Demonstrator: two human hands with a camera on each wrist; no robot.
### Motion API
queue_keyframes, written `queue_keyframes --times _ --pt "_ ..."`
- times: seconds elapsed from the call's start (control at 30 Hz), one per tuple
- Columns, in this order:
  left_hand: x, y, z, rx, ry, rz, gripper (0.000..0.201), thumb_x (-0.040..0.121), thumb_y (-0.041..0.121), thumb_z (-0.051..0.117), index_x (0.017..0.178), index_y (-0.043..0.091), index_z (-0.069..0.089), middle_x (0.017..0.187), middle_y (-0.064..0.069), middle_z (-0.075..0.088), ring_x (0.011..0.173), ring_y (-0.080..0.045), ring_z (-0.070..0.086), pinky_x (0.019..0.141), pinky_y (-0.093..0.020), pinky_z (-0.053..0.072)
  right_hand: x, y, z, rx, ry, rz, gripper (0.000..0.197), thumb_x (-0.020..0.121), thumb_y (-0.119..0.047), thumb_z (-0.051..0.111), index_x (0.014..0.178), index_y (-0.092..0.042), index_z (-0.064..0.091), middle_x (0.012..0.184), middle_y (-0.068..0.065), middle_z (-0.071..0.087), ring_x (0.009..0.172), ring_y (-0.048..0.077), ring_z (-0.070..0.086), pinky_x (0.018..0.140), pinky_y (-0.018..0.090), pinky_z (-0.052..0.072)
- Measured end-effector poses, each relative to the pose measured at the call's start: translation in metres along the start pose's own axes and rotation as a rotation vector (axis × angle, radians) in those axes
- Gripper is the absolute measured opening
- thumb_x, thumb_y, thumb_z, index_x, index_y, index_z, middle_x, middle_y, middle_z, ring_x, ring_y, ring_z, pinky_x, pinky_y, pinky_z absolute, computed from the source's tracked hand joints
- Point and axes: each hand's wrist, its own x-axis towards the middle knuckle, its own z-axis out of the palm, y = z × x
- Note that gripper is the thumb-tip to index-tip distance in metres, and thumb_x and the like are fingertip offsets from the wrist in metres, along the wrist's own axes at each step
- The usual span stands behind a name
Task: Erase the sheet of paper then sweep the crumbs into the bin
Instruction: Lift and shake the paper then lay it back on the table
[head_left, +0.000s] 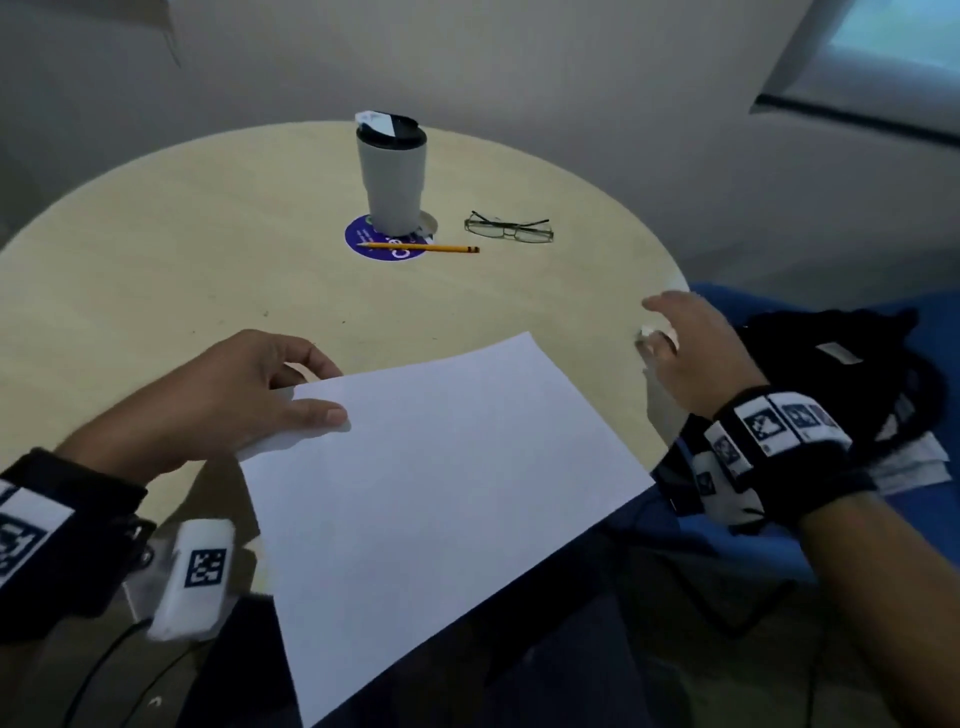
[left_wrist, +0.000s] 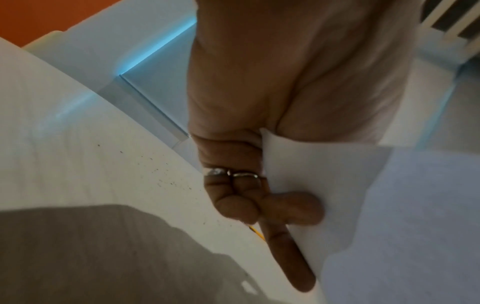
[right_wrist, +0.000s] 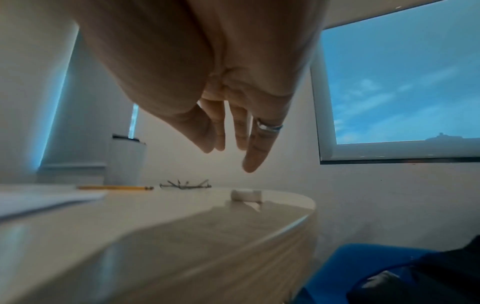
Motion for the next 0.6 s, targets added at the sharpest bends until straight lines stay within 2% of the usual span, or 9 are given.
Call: queue_keyframes --times 0.07,0.13,0.2,0.23,0.3,0.37,0.43,0.5,0.6 --pt "0.006 0.000 0.010 0.059 0.044 0.007 0.030 0.078 0.039 0.090 0.099 0.026 0.073 0.077 -0.001 0.079 0.069 -0.030 0.073 0.069 -0.035 0.052 0.023 0.013 0.011 -0.163 -0.152 -0.006 0.050 0.108 -0.011 0.054 0.158 -0.012 0.046 0.165 0.018 0.039 0.148 0.043 0.037 0.122 0.046 0.026" --pt "0.010 -0.002 0.019 0.129 0.104 0.025 0.031 0.078 0.042 0.090 0.099 0.030 0.071 0.075 0.006 0.078 0.067 -0.021 0.073 0.068 -0.038 0.056 0.031 0.022 0.019 -0.197 -0.197 0.018 0.046 0.106 -0.011 0.056 0.152 -0.016 0.056 0.151 0.019 0.054 0.138 0.043 0.046 0.118 0.050 0.038" --pt "0.012 -0.003 0.025 0.173 0.161 0.044 0.032 0.077 0.045 0.090 0.099 0.034 0.070 0.074 0.011 0.077 0.066 -0.012 0.071 0.067 -0.039 0.057 0.029 0.027 0.022 -0.145 -0.105 0.024 0.030 0.103 -0.008 0.060 0.129 -0.013 0.073 0.128 0.020 0.065 0.122 0.044 0.055 0.106 0.052 0.048" --pt "0.013 -0.003 0.027 0.182 0.180 0.046 0.032 0.077 0.046 0.089 0.100 0.035 0.070 0.075 0.012 0.076 0.067 -0.010 0.071 0.066 -0.037 0.056 0.026 0.028 0.023 -0.120 -0.057 0.029 0.023 0.102 -0.008 0.063 0.121 -0.012 0.076 0.121 0.020 0.066 0.116 0.043 0.058 0.101 0.051 0.050" --pt "0.016 -0.004 0.028 0.224 0.223 0.049 0.037 0.078 0.049 0.088 0.106 0.036 0.069 0.083 0.011 0.076 0.075 -0.008 0.070 0.066 -0.033 0.052 0.019 0.030 0.020 -0.071 0.006 0.053 0.018 0.101 -0.012 0.067 0.117 -0.011 0.076 0.115 0.020 0.065 0.103 0.038 0.063 0.094 0.046 0.054" --pt "0.015 -0.004 0.029 0.310 0.284 0.070 0.050 0.081 0.054 0.084 0.122 0.035 0.065 0.106 0.011 0.072 0.091 -0.008 0.067 0.074 -0.034 0.050 0.004 0.027 0.011 0.029 0.073 0.092 0.018 0.101 -0.017 0.069 0.117 -0.013 0.074 0.114 0.020 0.066 0.089 0.030 0.064 0.087 0.036 0.049" --pt "0.008 -0.004 0.035 0.453 0.345 0.108 0.062 0.082 0.057 0.080 0.135 0.030 0.060 0.130 0.005 0.063 0.111 -0.018 0.064 0.092 -0.042 0.048 -0.021 0.017 0.002 0.172 0.128 0.103 0.013 0.103 -0.022 0.068 0.114 -0.019 0.075 0.111 0.017 0.068 0.083 0.025 0.065 0.082 0.032 0.048" --pt "-0.006 -0.001 0.046 0.579 0.356 0.146 0.060 0.084 0.053 0.079 0.135 0.027 0.062 0.140 0.002 0.056 0.124 -0.028 0.058 0.105 -0.051 0.037 -0.053 -0.001 -0.006 0.419 0.157 0.102 0.009 0.106 -0.025 0.066 0.110 -0.030 0.073 0.107 0.013 0.072 0.087 0.021 0.074 0.075 0.035 0.061" --pt "-0.026 -0.006 0.066 0.517 0.237 0.153 0.045 0.092 0.049 0.071 0.131 0.027 0.065 0.147 0.005 0.050 0.131 -0.024 0.053 0.112 -0.050 0.031 -0.097 -0.031 -0.014 0.697 0.127 0.133 0.006 0.105 -0.036 0.064 0.102 -0.039 0.068 0.101 0.005 0.074 0.092 0.017 0.080 0.066 0.027 0.066"
